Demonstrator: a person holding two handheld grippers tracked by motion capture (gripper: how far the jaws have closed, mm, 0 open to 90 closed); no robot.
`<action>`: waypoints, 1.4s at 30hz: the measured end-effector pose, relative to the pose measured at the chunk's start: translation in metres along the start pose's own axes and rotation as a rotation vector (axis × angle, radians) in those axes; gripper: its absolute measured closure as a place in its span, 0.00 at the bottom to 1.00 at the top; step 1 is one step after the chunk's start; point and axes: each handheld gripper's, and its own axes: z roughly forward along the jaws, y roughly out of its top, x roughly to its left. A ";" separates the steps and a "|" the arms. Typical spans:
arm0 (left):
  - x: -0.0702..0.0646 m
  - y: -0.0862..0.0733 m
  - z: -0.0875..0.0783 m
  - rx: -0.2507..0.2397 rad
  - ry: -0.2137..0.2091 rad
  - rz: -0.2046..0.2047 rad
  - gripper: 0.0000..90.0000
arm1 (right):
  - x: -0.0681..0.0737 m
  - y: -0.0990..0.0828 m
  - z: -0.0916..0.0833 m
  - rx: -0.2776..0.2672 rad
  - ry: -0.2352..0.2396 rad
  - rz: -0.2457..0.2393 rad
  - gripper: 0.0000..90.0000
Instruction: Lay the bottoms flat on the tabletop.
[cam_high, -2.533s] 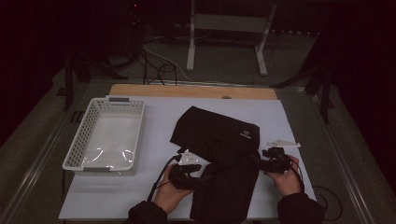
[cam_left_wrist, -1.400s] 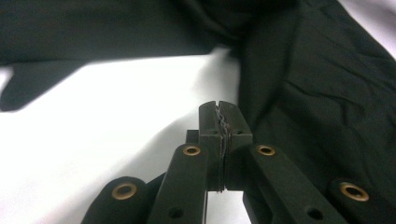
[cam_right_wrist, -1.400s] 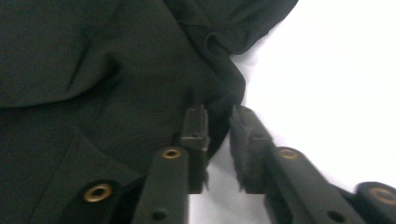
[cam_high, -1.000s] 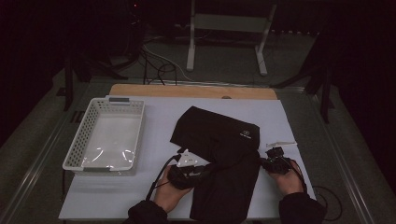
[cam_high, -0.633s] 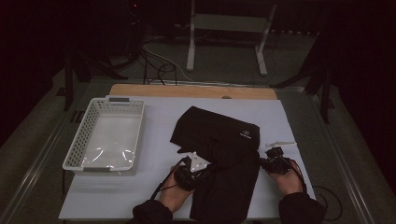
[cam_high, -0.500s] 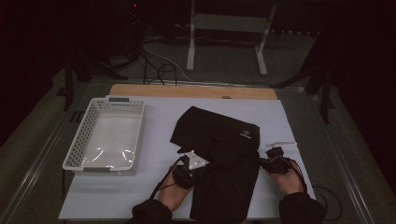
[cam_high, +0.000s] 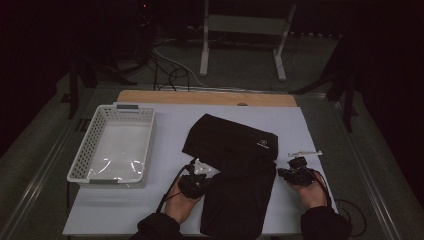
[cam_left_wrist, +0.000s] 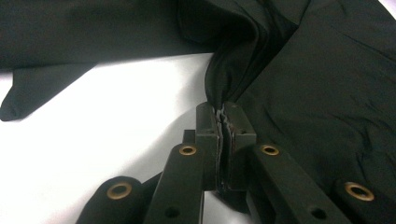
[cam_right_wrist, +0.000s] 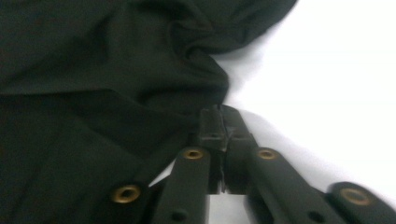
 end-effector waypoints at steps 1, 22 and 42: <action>0.000 0.000 0.000 -0.001 0.000 -0.001 0.97 | 0.000 0.000 0.000 -0.006 0.022 0.011 0.87; 0.009 -0.002 -0.005 0.011 0.054 -0.032 0.97 | 0.034 0.002 0.010 0.038 0.063 -0.054 0.67; -0.027 0.001 0.004 0.042 -0.053 0.052 0.96 | 0.018 -0.002 -0.002 0.106 -0.061 -0.060 1.00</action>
